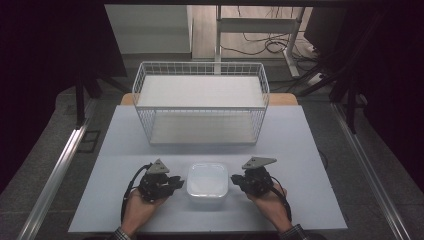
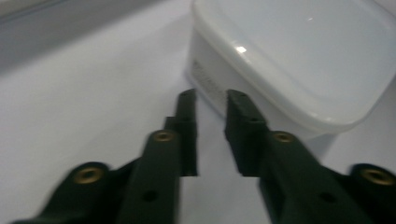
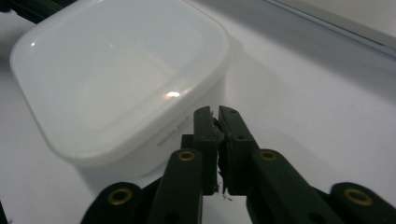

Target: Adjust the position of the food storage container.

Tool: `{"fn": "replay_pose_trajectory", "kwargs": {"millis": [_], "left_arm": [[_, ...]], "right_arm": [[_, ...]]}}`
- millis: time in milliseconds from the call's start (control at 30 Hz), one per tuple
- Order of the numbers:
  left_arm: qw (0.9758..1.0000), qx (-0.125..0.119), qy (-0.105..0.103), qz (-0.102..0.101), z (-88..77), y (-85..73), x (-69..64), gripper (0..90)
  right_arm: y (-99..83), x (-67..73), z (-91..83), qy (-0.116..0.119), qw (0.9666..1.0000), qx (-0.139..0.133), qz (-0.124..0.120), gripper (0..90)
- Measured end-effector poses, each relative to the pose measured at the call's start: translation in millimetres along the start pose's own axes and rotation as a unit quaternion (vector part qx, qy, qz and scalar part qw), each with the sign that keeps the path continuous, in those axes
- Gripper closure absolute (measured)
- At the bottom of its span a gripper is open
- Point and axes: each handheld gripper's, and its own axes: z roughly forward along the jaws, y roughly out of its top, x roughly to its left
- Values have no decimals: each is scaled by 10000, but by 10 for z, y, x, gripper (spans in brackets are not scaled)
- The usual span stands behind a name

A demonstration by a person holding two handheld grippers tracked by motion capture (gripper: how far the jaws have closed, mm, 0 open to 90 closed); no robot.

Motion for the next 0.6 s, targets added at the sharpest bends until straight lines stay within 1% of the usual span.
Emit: {"fn": "replay_pose_trajectory", "kwargs": {"millis": [33, 67, 100, 133, 167, 233, 300, 333, 400, 433, 467, 500, 533, 600], "left_arm": [[10000, 0, 0, 0, 0, 0, 0, 659], [9999, -112, -42, 30, -67, -33, 17, 597], [9999, -112, -42, 30, -67, -33, 17, 560], [9999, -148, 8, 45, -104, -60, 14, 490], [9999, -154, 29, 61, -114, -76, 7, 447], [9997, -165, 67, 141, -130, -113, -7, 350], [9996, -172, 70, 216, -144, -157, -15, 255], [9995, -170, 42, 251, -152, -181, -15, 201], [9994, -89, -34, 323, -160, -226, -14, 107], [9992, -50, 13, 399, -163, -258, -13, 77], [9990, -39, 60, 430, -162, -275, -11, 63], [9990, -8, 56, 439, -157, -292, 2, 61], [9991, -17, 32, 415, -153, -299, 14, 55], [9995, -98, -146, 273, -144, -304, 54, 41]], "right_arm": [[0, 0, 0, 0, 10000, 0, 0, 836], [-42, -24, -68, -38, 10000, -42, -38, 779], [-42, -24, -68, -38, 10000, -42, -38, 779], [-73, -49, -119, -56, 10000, -63, -39, 708], [-84, -56, -135, -52, 10000, -58, -21, 674], [-117, -75, -159, -18, 10000, -57, -12, 574], [-151, -89, -171, 27, 10000, -69, 6, 437], [-167, -98, -168, 76, 9999, -91, 8, 342], [-200, -108, -156, 167, 9997, -181, 29, 181], [-212, -109, -151, 174, 9996, -206, 42, 140], [-231, -110, -140, 148, 9997, -201, 18, 101], [-240, -106, -129, 98, 9998, -193, -7, 74], [-248, -102, -121, 50, 9999, -141, -55, 51], [-247, -98, -119, 39, 9998, -174, -78, 35]]}}
